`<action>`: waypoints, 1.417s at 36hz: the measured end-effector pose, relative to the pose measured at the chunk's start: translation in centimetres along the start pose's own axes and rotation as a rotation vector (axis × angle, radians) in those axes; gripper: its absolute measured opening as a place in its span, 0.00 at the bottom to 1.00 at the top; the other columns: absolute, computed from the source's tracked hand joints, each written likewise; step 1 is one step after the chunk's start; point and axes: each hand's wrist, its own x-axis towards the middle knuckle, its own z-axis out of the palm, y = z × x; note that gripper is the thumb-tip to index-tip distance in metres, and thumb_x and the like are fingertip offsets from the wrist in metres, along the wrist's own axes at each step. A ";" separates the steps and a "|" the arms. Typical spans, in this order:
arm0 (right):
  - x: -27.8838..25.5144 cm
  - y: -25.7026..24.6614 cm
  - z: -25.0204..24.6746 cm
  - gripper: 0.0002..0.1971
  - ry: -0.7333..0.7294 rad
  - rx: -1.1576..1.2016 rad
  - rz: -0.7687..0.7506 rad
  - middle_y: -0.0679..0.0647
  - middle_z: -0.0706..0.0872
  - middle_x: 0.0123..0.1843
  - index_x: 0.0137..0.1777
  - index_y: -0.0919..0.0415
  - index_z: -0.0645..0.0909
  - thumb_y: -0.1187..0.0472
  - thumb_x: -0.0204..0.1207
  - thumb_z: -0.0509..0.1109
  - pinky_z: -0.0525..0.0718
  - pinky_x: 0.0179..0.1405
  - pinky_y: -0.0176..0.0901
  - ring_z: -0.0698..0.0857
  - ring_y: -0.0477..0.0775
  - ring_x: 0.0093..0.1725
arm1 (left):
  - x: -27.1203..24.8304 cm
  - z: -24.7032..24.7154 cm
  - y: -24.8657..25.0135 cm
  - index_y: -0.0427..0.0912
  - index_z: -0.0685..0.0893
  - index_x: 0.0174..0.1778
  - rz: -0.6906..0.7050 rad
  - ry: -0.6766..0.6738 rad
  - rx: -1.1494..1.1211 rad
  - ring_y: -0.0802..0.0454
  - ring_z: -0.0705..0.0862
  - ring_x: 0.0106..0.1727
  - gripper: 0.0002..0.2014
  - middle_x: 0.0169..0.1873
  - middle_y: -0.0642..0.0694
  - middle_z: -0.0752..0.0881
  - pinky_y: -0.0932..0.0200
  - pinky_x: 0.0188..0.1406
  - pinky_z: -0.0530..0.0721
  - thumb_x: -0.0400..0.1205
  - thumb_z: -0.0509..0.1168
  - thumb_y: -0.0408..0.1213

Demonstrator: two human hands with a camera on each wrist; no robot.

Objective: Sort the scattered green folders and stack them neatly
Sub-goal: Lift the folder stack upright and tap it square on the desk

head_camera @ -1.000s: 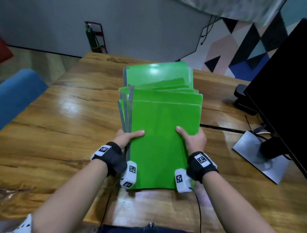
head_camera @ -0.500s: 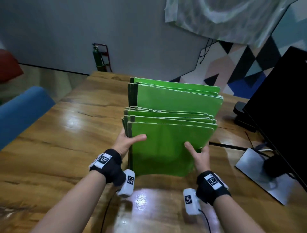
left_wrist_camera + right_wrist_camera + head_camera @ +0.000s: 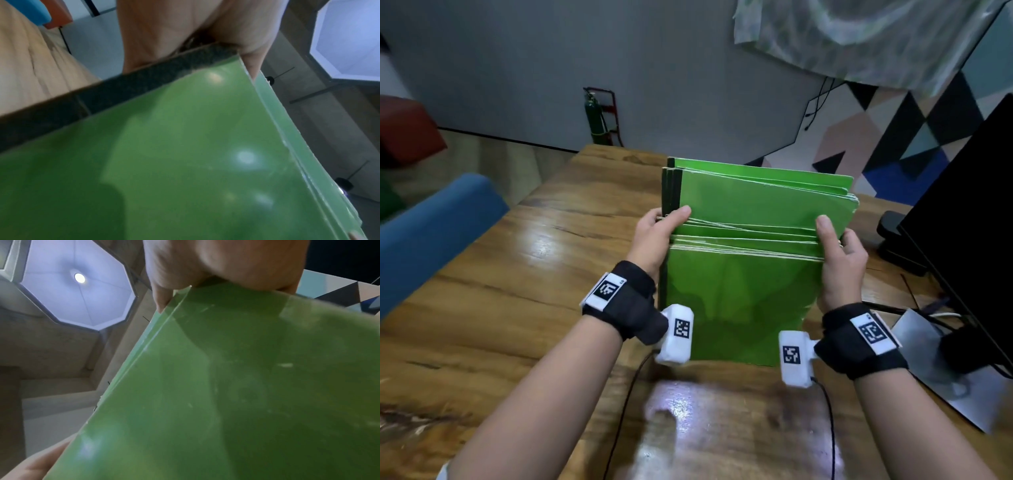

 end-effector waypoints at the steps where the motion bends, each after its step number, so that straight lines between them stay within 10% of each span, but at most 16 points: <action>1: 0.1 0.0 0.0 0.15 -0.005 0.014 0.015 0.52 0.86 0.46 0.43 0.54 0.82 0.44 0.65 0.74 0.81 0.54 0.50 0.82 0.50 0.46 | 0.1 0.0 -0.1 0.39 0.82 0.54 0.003 -0.001 0.003 0.46 0.85 0.45 0.13 0.45 0.43 0.87 0.49 0.51 0.84 0.77 0.70 0.40; 9: 0.1 0.2 0.0 0.10 -0.055 0.017 0.121 0.60 0.88 0.55 0.56 0.60 0.83 0.58 0.77 0.71 0.84 0.60 0.58 0.87 0.56 0.52 | 0.5 -0.2 -0.3 0.46 0.80 0.47 0.007 0.023 0.081 0.45 0.81 0.53 0.04 0.46 0.46 0.84 0.47 0.57 0.79 0.83 0.61 0.35; 13: 0.4 0.1 -0.3 0.12 -0.078 -0.004 0.141 0.58 0.87 0.60 0.60 0.58 0.83 0.58 0.79 0.66 0.79 0.67 0.60 0.85 0.60 0.62 | 0.7 -0.7 -0.3 0.41 0.69 0.77 -0.027 0.008 0.059 0.44 0.72 0.75 0.34 0.74 0.45 0.74 0.37 0.75 0.69 0.73 0.64 0.46; 17: 0.2 0.7 -0.5 0.24 -0.022 -0.101 0.161 0.50 0.81 0.67 0.70 0.63 0.77 0.47 0.82 0.59 0.71 0.74 0.49 0.79 0.52 0.70 | 0.1 -0.8 0.0 0.42 0.76 0.71 -0.030 -0.060 0.042 0.48 0.81 0.67 0.22 0.65 0.47 0.83 0.47 0.68 0.76 0.81 0.62 0.44; 20: -0.1 2.3 -1.4 0.47 0.032 -0.045 0.308 0.52 0.83 0.68 0.71 0.59 0.78 0.22 0.64 0.59 0.73 0.73 0.56 0.81 0.52 0.69 | -0.7 -0.2 0.4 0.52 0.77 0.55 0.020 -0.122 0.065 0.56 0.83 0.52 0.08 0.47 0.58 0.84 0.62 0.55 0.79 0.83 0.63 0.35; 25: -2.9 4.8 -2.4 0.34 -0.092 0.043 0.437 0.49 0.91 0.52 0.49 0.48 0.90 0.34 0.80 0.42 0.86 0.53 0.40 0.89 0.48 0.56 | -0.7 -0.4 0.2 0.41 0.67 0.77 0.017 -0.067 0.047 0.52 0.78 0.67 0.33 0.66 0.51 0.79 0.49 0.74 0.72 0.76 0.71 0.38; 27: -4.2 6.4 -3.1 0.35 -0.140 -0.012 0.511 0.46 0.92 0.50 0.57 0.47 0.87 0.36 0.82 0.38 0.86 0.50 0.40 0.88 0.48 0.57 | -0.5 -0.6 0.0 0.39 0.67 0.77 0.011 -0.063 0.042 0.47 0.76 0.71 0.39 0.72 0.45 0.77 0.42 0.75 0.70 0.71 0.73 0.43; 32: -4.0 5.6 -4.3 0.31 -0.290 -0.185 0.460 0.39 0.84 0.65 0.63 0.31 0.80 0.30 0.78 0.35 0.65 0.78 0.53 0.76 0.46 0.72 | -0.2 -0.8 0.0 0.42 0.78 0.68 -0.006 -0.063 0.048 0.42 0.79 0.69 0.26 0.66 0.44 0.82 0.36 0.72 0.72 0.72 0.70 0.39; 35: -1.6 1.7 -3.3 0.41 -0.216 -0.172 0.239 0.47 0.68 0.80 0.81 0.47 0.61 0.26 0.74 0.39 0.56 0.80 0.49 0.66 0.42 0.77 | -0.3 -0.5 0.1 0.44 0.77 0.68 -0.008 -0.029 0.019 0.44 0.81 0.64 0.20 0.54 0.50 0.85 0.41 0.71 0.75 0.80 0.63 0.28; 41: 1.9 -2.5 -0.8 0.33 -0.122 -0.371 0.098 0.51 0.80 0.67 0.71 0.56 0.66 0.44 0.71 0.71 0.78 0.66 0.52 0.80 0.51 0.66 | -0.1 -0.6 -0.2 0.47 0.81 0.62 0.023 -0.061 0.041 0.39 0.83 0.61 0.20 0.59 0.40 0.86 0.41 0.62 0.79 0.80 0.58 0.23; 47: 2.1 0.2 -0.1 0.11 -0.029 -0.365 0.201 0.62 0.84 0.49 0.52 0.71 0.79 0.70 0.76 0.57 0.74 0.44 0.44 0.78 0.54 0.48 | -0.6 -0.7 -0.3 0.41 0.76 0.69 0.009 -0.059 -0.053 0.44 0.83 0.57 0.23 0.56 0.43 0.85 0.47 0.59 0.79 0.76 0.65 0.33; 51: 1.4 0.3 -1.1 0.15 -0.091 -0.175 0.238 0.57 0.88 0.52 0.56 0.67 0.84 0.68 0.80 0.56 0.83 0.55 0.46 0.86 0.57 0.55 | -0.6 -0.8 0.0 0.51 0.81 0.47 -0.024 -0.111 -0.010 0.52 0.83 0.55 0.04 0.49 0.50 0.86 0.48 0.66 0.76 0.83 0.62 0.40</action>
